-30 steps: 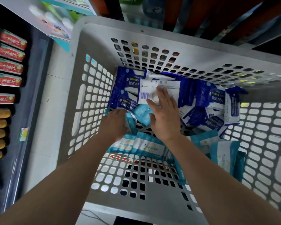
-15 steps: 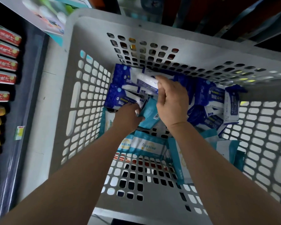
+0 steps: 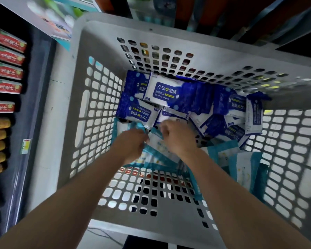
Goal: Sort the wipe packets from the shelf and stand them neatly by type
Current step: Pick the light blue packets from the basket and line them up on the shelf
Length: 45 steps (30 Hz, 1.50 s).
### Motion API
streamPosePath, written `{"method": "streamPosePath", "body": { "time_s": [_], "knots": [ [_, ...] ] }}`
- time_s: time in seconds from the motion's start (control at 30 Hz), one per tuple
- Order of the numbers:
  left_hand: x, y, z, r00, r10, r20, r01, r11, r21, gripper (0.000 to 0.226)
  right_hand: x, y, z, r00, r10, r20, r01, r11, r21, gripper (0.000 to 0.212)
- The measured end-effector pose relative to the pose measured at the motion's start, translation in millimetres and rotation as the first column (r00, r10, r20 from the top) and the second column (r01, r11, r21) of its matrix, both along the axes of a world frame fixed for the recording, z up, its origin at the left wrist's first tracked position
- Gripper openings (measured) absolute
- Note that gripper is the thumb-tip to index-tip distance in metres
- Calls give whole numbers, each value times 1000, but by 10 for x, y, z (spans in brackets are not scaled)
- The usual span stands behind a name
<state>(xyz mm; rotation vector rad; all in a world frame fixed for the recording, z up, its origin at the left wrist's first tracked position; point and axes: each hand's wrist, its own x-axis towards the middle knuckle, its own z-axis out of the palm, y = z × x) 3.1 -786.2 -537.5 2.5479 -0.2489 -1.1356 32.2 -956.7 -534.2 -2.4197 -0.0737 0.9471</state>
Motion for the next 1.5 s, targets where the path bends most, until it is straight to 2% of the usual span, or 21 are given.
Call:
{"method": "streamPosePath", "body": {
  "time_s": [0.03, 0.1, 0.2, 0.27, 0.33, 0.4, 0.47, 0.57, 0.63, 0.73, 0.8, 0.9, 1.0, 1.17, 1.23, 1.3, 1.4, 1.5],
  "knots": [
    [32, 48, -23, 993, 65, 99, -70, 996, 54, 26, -78, 17, -42, 981, 91, -170, -104, 992, -68, 17],
    [69, 128, -62, 971, 93, 220, -137, 971, 195, 41, -227, 65, -91, 935, 177, -308, -231, 961, -150, 31],
    [-10, 189, -145, 961, 110, 254, -178, 948, 263, 59, -343, 150, -142, 960, 157, -234, -214, 946, -243, 58],
    [-61, 214, -172, 957, 182, 223, -237, 939, 251, 64, -368, 177, -164, 978, 107, -177, -159, 938, -307, 62],
    [-69, 240, -183, 961, 191, 201, -241, 933, 268, 56, -375, 182, -189, 979, 95, -181, -153, 927, -342, 53],
    [-47, 255, -167, 984, 73, 163, -127, 927, 354, 37, -373, 176, -182, 967, 129, -219, -196, 928, -318, 42],
    [-41, 262, -152, 989, -61, 138, -1, 913, 408, 25, -369, 167, -146, 951, 185, -249, -247, 938, -244, 45],
    [13, 250, -97, 971, -122, 206, 37, 927, 373, 18, -380, 154, -93, 910, 314, -271, -372, 907, -197, 55],
    [77, 231, -45, 991, -69, 115, 30, 948, 317, 18, -403, 152, -97, 896, 345, -277, -408, 888, -214, 50],
    [126, 240, -86, 983, 167, -79, -146, 964, 222, 17, -421, 148, -108, 896, 354, -267, -418, 876, -240, 39],
    [70, 249, -172, 952, 287, -111, -268, 951, 157, 28, -407, 125, -119, 910, 324, -259, -384, 896, -225, 41],
    [-15, 193, -201, 926, 364, -102, -345, 924, 167, 57, -346, 75, -142, 917, 235, -321, -310, 928, -208, 52],
    [-24, 126, -153, 870, 486, -83, -467, 866, 178, 69, -301, 38, -194, 923, 111, -369, -197, 959, -203, 57],
    [17, 173, -86, 869, 467, -166, -428, 876, 223, 39, -296, 28, -217, 953, 36, -299, -101, 973, -205, 53],
    [39, 186, -53, 884, 435, -171, -396, 892, 220, 30, -304, 38, -222, 969, 5, -246, -54, 980, -192, 45],
    [65, 194, -22, 867, 466, -178, -434, 880, 191, 28, -290, 46, -207, 975, -49, -216, 17, 988, -151, 34],
    [112, 221, 45, 794, 568, -216, -549, 823, 146, 37, -224, 62, -127, 970, -131, -205, 120, 991, -65, 27],
    [170, 254, 147, 729, 645, -230, -644, 760, 86, 37, -118, 70, 0, 950, -223, -218, 252, 961, 116, 18]
  ]
}}
